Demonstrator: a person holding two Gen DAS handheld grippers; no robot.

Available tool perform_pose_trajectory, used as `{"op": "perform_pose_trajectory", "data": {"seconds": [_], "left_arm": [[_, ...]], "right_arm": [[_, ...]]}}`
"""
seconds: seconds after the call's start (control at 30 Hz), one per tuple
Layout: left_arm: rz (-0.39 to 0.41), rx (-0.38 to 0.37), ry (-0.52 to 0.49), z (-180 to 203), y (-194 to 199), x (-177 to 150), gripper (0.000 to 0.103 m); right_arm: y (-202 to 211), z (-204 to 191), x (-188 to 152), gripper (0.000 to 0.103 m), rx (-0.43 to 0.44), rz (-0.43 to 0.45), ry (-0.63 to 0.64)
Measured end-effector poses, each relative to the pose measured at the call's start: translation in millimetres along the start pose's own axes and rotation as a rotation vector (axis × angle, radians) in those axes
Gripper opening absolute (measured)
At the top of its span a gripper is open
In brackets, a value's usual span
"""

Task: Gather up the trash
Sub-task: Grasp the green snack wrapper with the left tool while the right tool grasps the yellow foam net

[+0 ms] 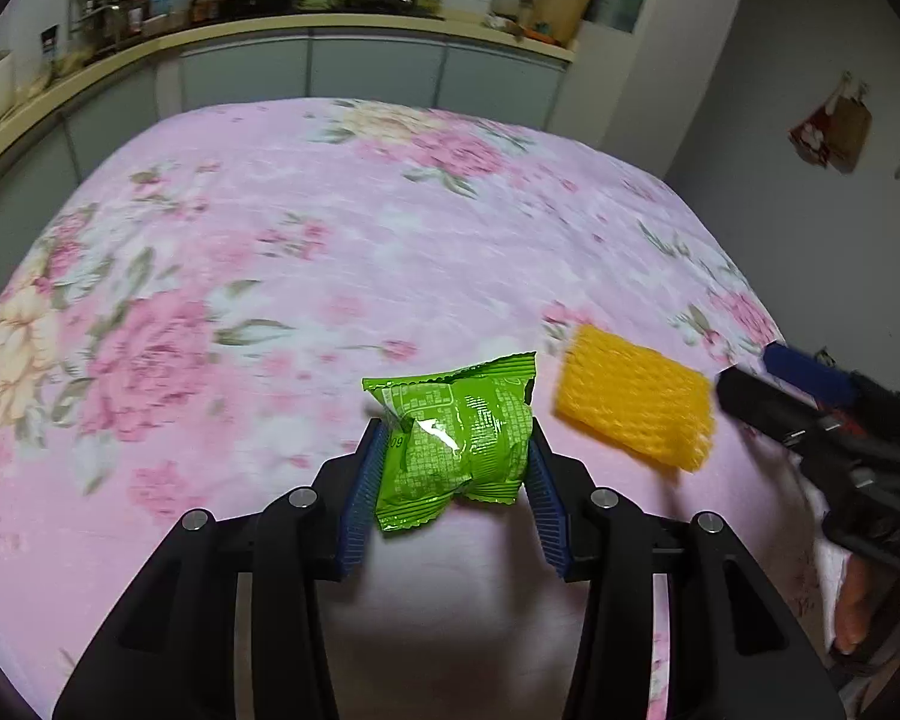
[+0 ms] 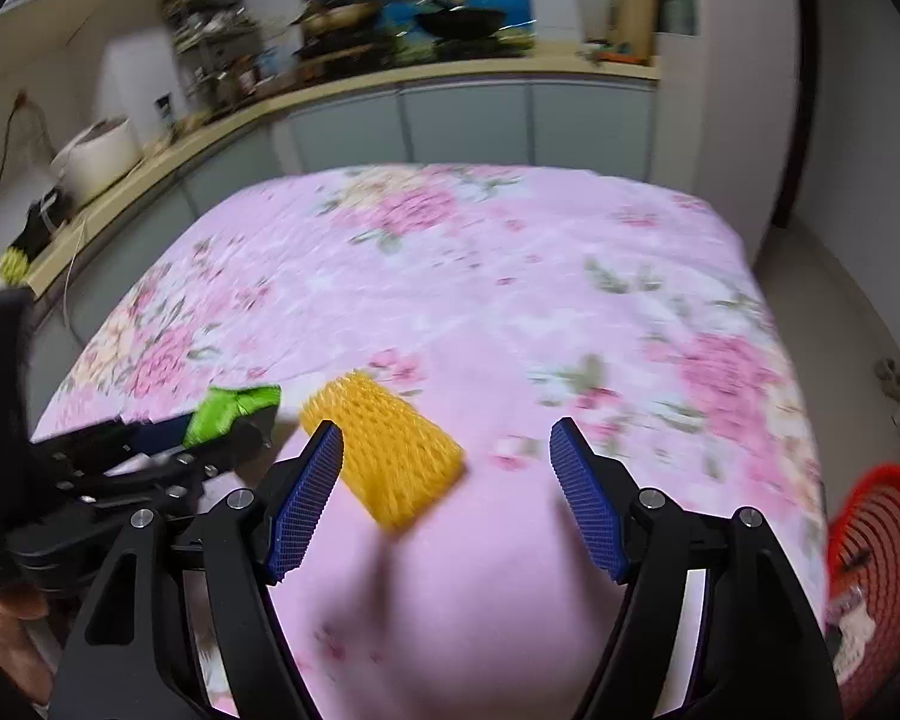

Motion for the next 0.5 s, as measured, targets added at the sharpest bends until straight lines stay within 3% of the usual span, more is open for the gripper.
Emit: {"op": "perform_pose_trajectory", "data": {"seconds": [0.23, 0.5], "left_arm": [[0.022, 0.016, 0.055, -28, 12, 2, 0.043], [0.037, 0.019, 0.080, -41, 19, 4, 0.043]], "right_arm": [[-41, -24, -3, 0.068, -0.001, -0.070, 0.084], [-44, -28, -4, 0.043, -0.001, -0.063, 0.094]]}}
Point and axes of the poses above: each gripper's, at about its wrist camera, not at the fingertips, and y roughly against the way its jaws point, z to its right, x to its top, the point moved 10 cm from there along -y, roughly the way its jaws point, and after that the axes turned 9 degrees about -z, right-handed, at the moved point
